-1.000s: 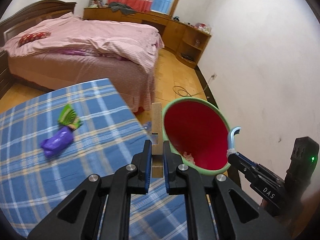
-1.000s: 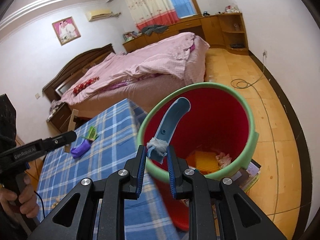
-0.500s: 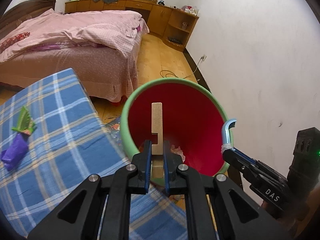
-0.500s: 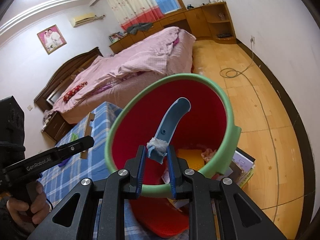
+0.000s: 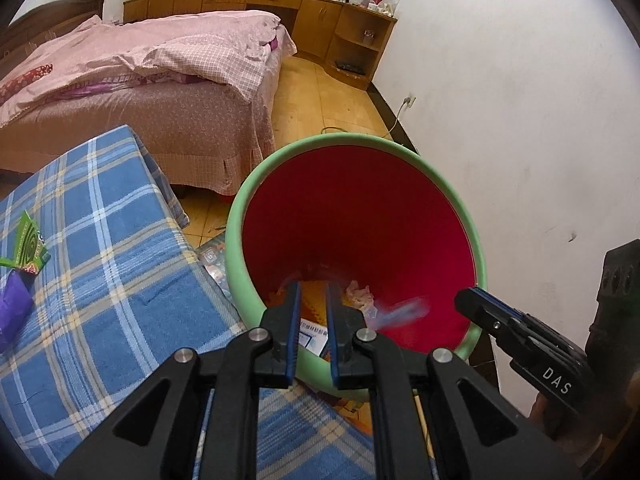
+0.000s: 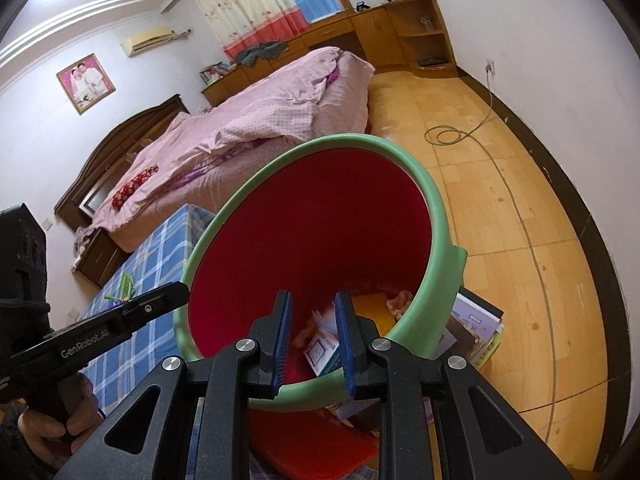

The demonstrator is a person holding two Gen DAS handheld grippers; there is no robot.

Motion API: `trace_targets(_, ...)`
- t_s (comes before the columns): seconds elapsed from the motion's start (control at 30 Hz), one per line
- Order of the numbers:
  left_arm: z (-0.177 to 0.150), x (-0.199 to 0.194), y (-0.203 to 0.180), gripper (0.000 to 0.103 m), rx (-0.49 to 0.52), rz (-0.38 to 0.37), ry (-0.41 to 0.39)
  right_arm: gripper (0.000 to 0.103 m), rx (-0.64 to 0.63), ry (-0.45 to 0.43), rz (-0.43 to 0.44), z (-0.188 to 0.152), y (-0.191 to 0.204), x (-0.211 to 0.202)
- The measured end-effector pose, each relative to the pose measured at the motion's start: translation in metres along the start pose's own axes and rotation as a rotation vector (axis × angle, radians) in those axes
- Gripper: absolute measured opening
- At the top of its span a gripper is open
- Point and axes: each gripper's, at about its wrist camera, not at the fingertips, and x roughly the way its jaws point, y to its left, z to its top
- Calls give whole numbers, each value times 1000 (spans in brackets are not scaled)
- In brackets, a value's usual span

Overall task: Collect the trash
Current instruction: 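Open the right tool to drop the blue scoop while the left tool releases the wooden stick, then move both open tools back toward the purple bag and green packet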

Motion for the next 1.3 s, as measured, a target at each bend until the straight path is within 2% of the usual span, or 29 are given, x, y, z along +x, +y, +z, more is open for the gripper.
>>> trace_targets(0.2, -3, -10, 0, 19, -4, 18, -5, 27, 21, -9, 13, 0, 0, -5)
trace_targets(0.33, -3, -22, 6, 31, -11, 37, -19, 32, 23, -16, 17, -1, 4, -11)
trace_targets(0.4, -4, -28, 9, 33, -13, 50, -27, 46, 26, -19, 15, -1, 8, -13)
trace_targets(0.53, -6, -42, 19, 37, -20, 86, -37, 50, 24, -22, 17, -4, 16, -19)
trace_targets(0.63, -7, -53, 29, 37, -30, 107, -45, 62, 23, -26, 20, -6, 21, -22)
trace_targets(0.9, -12, -77, 70, 40, -44, 206, -56, 63, 16, -23, 23, -11, 31, -25)
trace_targets(1.17, -15, -87, 129, 40, -106, 288, -44, 63, 34, -11, -4, -14, 30, -23)
trace_targets(1.3, -15, -88, 157, 40, -143, 317, -37, 68, 46, -11, -20, -13, 29, -22)
